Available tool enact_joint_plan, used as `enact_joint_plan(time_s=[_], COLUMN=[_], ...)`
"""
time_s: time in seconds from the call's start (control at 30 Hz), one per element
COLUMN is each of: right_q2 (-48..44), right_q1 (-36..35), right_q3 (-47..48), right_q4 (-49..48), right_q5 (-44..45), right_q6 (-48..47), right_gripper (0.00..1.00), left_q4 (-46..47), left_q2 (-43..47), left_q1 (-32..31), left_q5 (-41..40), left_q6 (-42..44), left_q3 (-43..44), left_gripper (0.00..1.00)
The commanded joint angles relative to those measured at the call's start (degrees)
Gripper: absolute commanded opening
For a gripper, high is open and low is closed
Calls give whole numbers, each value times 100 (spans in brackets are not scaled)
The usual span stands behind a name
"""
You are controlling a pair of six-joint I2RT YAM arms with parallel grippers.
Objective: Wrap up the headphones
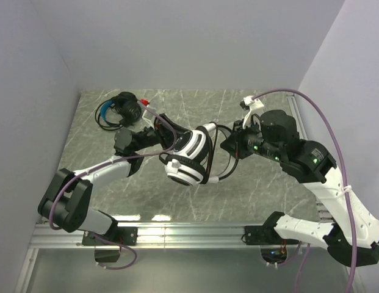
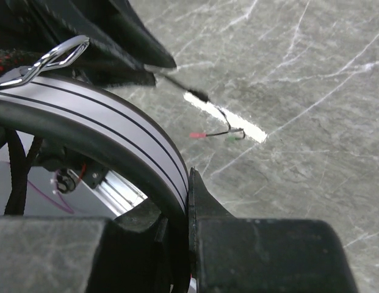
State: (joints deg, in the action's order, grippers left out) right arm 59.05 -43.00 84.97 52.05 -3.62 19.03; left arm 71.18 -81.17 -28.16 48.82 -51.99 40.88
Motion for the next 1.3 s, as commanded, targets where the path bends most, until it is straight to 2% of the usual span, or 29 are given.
enact_joint_plan(time_s=[0.0, 0.23, 0.47, 0.93, 1.1, 1.13, 1.17, 1.27], right_q2=[28, 344, 581, 793, 758, 740, 731, 696], right_q1=[64, 73, 73, 222, 231, 231, 231, 249], right_q3=[582, 1222, 1645, 2023, 2129, 2112, 2112, 2068], right_q4=[-530, -275, -99, 7, 86, 94, 95, 86], right_q5=[-60, 89, 177, 459, 458, 450, 450, 441], right_q6=[339, 321, 268, 233, 189, 180, 180, 172], right_gripper=[0, 0, 0, 0, 0, 0, 0, 0], left_q4=[599, 801, 1205, 1390, 759, 383, 205, -489], left_q2=[13, -302, -558, -514, -295, -164, -93, 223], left_q1=[-189, -453, -594, -963, -1007, -1007, -1007, -998], left_q5=[-100, -320, -365, -452, -654, -767, -821, -1162], left_q6=[-102, 31, 83, 250, 698, 786, 987, 1304], left_q3=[-2, 77, 227, -221, -362, -362, -362, -344], left_gripper=[34, 39, 53, 56, 72, 76, 84, 90])
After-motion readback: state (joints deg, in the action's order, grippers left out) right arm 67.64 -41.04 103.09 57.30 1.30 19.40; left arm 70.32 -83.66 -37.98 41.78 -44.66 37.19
